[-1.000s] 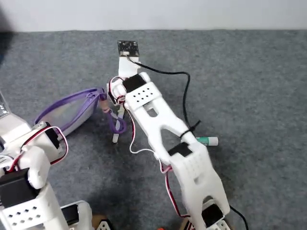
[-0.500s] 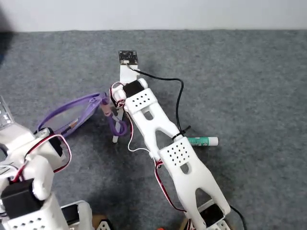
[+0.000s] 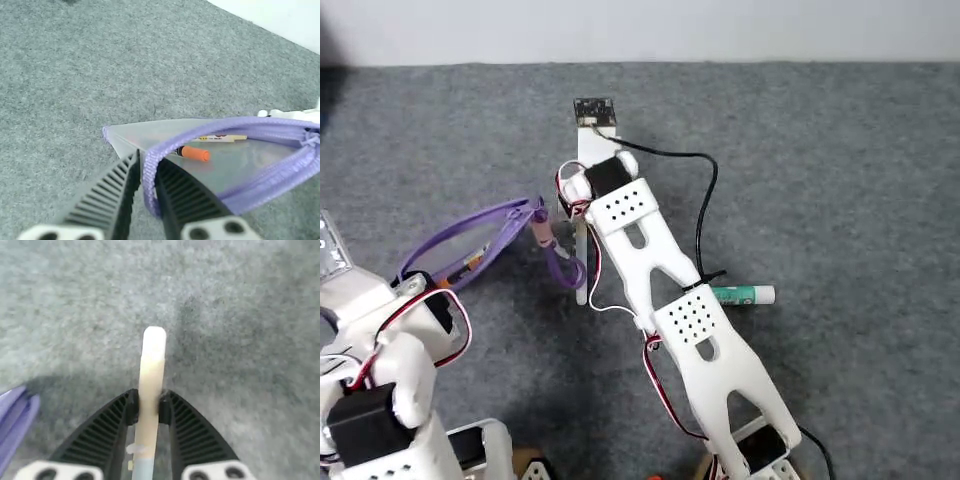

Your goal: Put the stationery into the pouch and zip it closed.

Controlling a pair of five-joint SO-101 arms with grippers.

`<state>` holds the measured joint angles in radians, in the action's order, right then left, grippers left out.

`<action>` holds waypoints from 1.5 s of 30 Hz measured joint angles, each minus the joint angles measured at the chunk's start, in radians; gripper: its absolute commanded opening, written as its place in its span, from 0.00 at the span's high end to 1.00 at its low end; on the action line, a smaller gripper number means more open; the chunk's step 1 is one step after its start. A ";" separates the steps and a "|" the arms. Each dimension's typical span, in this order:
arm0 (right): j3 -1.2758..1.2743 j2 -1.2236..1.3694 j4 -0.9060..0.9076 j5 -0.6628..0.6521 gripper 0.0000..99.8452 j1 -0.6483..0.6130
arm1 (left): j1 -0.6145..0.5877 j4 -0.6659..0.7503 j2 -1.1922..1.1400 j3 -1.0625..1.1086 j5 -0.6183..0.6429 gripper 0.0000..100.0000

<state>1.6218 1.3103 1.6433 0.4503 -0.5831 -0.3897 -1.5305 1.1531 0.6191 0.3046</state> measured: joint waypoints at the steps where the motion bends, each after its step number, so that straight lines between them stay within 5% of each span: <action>1: 0.009 -0.002 0.026 -0.002 0.99 0.000 | 0.000 0.000 0.000 0.000 0.000 0.99; 25: -0.017 -0.638 0.110 -0.129 0.99 -0.144 | -0.005 0.000 0.000 0.000 0.081 0.99; 37: -0.789 -1.226 0.106 -0.138 0.99 -0.160 | 0.002 -0.003 0.000 0.000 0.081 0.99; 45: -0.927 -1.476 0.084 -0.181 0.99 -0.227 | 0.002 -0.009 -0.021 -0.026 0.083 0.99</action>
<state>0.6951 -0.1657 1.7277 0.2693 -0.8101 -0.3882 -1.5397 1.1316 0.5930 0.3874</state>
